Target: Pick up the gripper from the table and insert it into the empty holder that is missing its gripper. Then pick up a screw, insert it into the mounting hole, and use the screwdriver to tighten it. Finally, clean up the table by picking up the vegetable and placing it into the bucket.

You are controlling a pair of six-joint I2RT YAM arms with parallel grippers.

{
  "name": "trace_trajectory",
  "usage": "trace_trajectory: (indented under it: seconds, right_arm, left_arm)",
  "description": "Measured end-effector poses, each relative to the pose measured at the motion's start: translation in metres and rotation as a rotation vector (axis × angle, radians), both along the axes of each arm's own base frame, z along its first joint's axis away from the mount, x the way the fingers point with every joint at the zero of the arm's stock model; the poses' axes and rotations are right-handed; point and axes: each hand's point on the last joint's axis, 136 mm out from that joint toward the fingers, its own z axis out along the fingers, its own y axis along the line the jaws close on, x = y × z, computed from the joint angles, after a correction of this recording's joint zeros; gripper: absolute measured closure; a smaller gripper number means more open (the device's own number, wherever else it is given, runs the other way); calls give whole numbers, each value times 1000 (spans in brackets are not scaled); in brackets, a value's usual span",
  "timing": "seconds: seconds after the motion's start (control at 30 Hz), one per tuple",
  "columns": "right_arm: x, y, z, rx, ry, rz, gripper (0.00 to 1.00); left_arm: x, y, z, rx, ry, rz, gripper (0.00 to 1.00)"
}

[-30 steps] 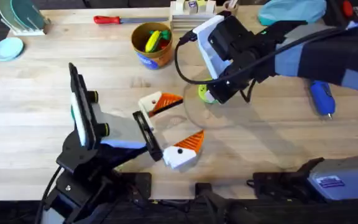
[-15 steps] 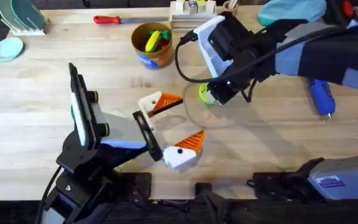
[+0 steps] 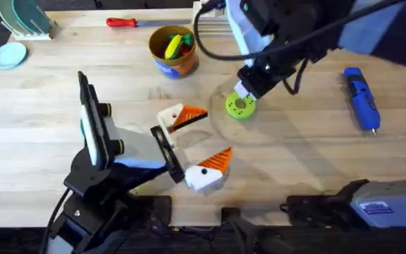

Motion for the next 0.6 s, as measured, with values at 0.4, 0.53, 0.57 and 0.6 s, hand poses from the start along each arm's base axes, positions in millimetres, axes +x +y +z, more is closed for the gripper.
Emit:
trace_trajectory:
  seconds: [0.4, 0.53, 0.57, 0.6]
  right_arm:
    - [-4, 44, 114, 149, -191, 106, 996]
    - [-22, 79, 135, 226, -207, 198, 996]
    - [-27, 88, 139, 243, -204, 218, 996]
    - [-32, 96, 141, 256, -198, 236, 996]
  left_arm:
    - [0, 0, 0, 0, 0, 0, 7]
    - [0, 0, 0, 0, 0, 0, 7]
    - [0, 0, 0, 0, 0, 0, 7]
    - [0, 0, 0, 0, 0, 0, 7]
